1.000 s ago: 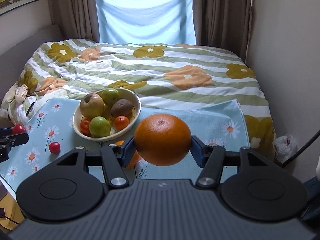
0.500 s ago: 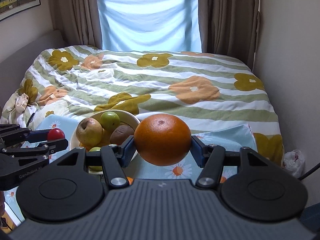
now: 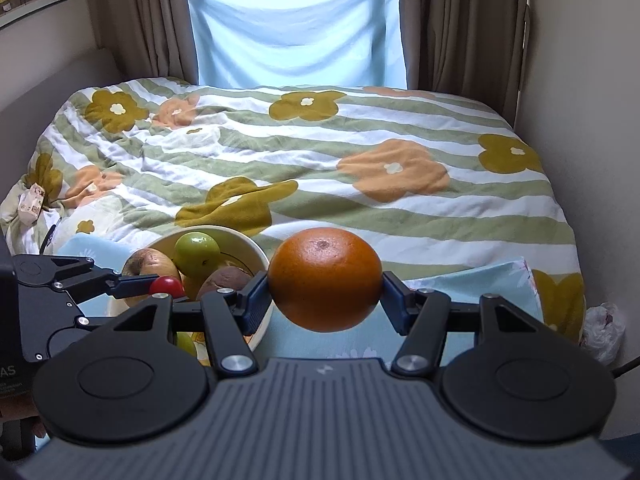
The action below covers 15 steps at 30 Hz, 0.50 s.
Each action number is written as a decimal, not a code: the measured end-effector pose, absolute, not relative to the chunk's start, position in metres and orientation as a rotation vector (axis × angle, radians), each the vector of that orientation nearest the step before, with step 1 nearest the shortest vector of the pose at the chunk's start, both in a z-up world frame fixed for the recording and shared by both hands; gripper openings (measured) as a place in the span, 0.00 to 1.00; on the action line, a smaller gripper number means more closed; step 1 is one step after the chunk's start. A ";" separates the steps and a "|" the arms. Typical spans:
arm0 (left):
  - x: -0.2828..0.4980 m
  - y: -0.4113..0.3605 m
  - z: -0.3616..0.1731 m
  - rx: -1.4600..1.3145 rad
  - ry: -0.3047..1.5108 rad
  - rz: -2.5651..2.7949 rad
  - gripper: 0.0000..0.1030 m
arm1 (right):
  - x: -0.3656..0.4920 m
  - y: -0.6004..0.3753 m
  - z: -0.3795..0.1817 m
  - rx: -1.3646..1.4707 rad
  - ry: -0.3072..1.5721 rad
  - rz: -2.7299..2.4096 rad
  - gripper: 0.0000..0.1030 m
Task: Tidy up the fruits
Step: 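Carry both fruits to the bowl and open the left gripper, releasing the tomato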
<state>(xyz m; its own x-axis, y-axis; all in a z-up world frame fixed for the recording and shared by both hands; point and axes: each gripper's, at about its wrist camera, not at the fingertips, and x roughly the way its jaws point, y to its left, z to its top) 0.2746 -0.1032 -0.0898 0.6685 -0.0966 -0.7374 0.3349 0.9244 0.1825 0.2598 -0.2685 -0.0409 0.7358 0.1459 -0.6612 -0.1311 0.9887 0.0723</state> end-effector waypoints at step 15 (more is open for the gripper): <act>0.259 -0.078 -0.061 0.233 0.708 -0.260 0.96 | 0.285 -0.255 -0.045 0.018 0.734 0.193 0.72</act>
<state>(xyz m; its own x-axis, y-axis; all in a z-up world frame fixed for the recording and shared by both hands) 0.2590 -0.0783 -0.0613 0.7301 -0.1556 -0.6654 0.3124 0.9420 0.1225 0.2852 -0.2549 -0.0447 0.7257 0.1817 -0.6636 -0.1688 0.9820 0.0843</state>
